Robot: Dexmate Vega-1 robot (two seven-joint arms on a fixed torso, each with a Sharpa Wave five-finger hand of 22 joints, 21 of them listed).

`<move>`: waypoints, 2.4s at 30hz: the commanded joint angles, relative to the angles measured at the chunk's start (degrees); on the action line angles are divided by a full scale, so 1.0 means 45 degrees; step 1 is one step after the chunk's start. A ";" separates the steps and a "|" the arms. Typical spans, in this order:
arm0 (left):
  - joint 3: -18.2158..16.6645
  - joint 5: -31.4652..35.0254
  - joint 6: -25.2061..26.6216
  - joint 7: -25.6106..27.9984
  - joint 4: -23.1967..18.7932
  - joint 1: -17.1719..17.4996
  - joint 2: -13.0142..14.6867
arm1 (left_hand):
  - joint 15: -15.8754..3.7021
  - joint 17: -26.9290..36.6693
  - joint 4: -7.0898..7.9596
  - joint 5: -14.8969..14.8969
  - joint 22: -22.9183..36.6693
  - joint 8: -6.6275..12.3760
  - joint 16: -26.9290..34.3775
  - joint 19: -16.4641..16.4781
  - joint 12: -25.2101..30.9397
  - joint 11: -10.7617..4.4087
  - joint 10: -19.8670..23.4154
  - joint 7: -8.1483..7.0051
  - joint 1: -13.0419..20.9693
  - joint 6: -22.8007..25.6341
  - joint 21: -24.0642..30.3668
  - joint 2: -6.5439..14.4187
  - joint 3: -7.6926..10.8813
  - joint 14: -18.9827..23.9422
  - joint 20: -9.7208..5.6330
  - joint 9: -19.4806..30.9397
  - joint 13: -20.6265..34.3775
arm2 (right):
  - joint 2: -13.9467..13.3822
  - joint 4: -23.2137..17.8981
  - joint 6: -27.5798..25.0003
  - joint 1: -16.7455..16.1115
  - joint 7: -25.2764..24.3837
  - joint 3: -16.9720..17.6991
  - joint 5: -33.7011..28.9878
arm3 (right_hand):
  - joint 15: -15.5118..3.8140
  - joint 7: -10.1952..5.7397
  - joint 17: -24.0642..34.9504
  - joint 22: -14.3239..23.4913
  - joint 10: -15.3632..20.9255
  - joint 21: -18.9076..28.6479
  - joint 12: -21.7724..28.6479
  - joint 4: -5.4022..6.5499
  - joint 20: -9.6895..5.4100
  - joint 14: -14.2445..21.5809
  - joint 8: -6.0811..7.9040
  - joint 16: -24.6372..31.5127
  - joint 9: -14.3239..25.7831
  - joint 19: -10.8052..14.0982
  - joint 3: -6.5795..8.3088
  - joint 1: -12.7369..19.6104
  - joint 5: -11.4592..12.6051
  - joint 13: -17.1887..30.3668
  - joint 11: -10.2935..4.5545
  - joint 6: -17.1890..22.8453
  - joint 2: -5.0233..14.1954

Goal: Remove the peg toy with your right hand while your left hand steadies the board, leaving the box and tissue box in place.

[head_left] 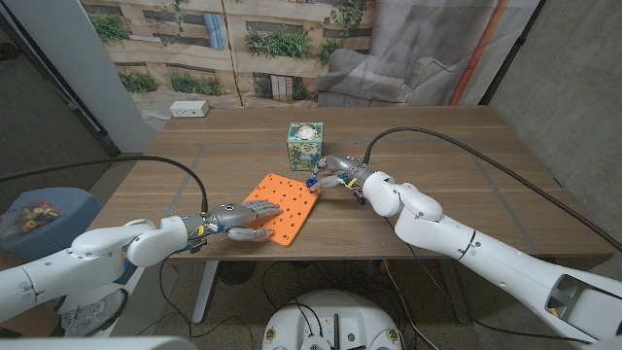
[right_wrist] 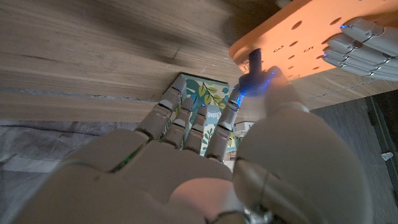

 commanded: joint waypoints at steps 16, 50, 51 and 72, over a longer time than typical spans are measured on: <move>0.0106 -0.0046 -0.0220 -0.0683 0.0313 -0.0148 -0.0086 | -0.0363 0.0037 -0.0045 -0.0088 0.0069 0.0053 0.0120 0.0676 0.0060 -0.0037 0.0351 0.0015 0.0178 0.0195 0.0065 0.1113 0.0123 0.0356 -0.1174 0.0083 0.0031 | -0.0112 -0.0223 -0.0131 0.0262 0.0015 -0.0148 0.0199 | -0.0302 -0.0601 0.0045 0.0046 0.0034 -0.0085 -0.0105 0.0007 0.0026 -0.0089 0.0368 0.0019 0.0304 -0.0005 -0.0095 0.0201 0.0096 -0.0007 0.0110 0.0670 0.0211; -0.0251 0.0036 0.0206 -0.0197 -0.0169 0.0139 0.0220 | -0.0367 0.0041 -0.0056 -0.0100 0.0071 0.0045 0.0116 0.0707 0.0047 -0.0060 0.0354 0.0037 0.0161 0.0208 0.0057 0.1113 0.0193 0.0361 -0.1185 0.0086 0.0032 | -0.0399 -0.0610 -0.0093 0.0146 -0.0257 0.0196 0.0566 | -0.0271 -0.0602 0.0076 0.0045 0.0053 -0.0094 -0.0148 0.0004 0.0027 -0.0134 0.0415 0.0011 0.0339 -0.0011 -0.0202 0.0265 0.0128 -0.0010 0.0106 0.0657 0.0257; -0.0270 0.0030 0.0233 -0.0162 -0.0193 0.0153 0.0215 | -0.0371 0.0040 -0.0057 -0.0100 0.0071 0.0046 0.0116 0.0707 0.0047 -0.0067 0.0352 0.0033 0.0161 0.0210 0.0057 0.1113 0.0194 0.0362 -0.1187 0.0086 0.0032 | -0.0409 -0.0606 -0.0054 0.0136 -0.0277 0.0211 0.0586 | -0.0273 -0.0602 0.0076 0.0045 0.0047 -0.0094 -0.0151 0.0004 0.0027 -0.0136 0.0415 0.0010 0.0339 -0.0010 -0.0204 0.0265 0.0128 -0.0010 0.0105 0.0656 0.0257; -0.0538 0.0326 0.0575 0.0199 -0.0602 0.0141 0.0118 | -0.0374 0.0041 -0.0069 -0.0107 0.0072 0.0069 0.0117 0.0771 0.0056 -0.0022 0.0385 0.0042 0.0157 0.0300 0.0070 0.1126 0.0235 0.0370 -0.1165 0.0089 0.0033 | -0.0737 -0.0921 0.0082 0.0027 -0.0222 0.0509 0.0725 | -0.0231 -0.0605 0.0094 0.0045 0.0050 -0.0114 -0.0177 -0.0010 0.0061 -0.0200 0.0430 -0.0010 0.0354 -0.0059 -0.0247 0.0341 0.0145 -0.0010 0.0136 0.0630 0.0302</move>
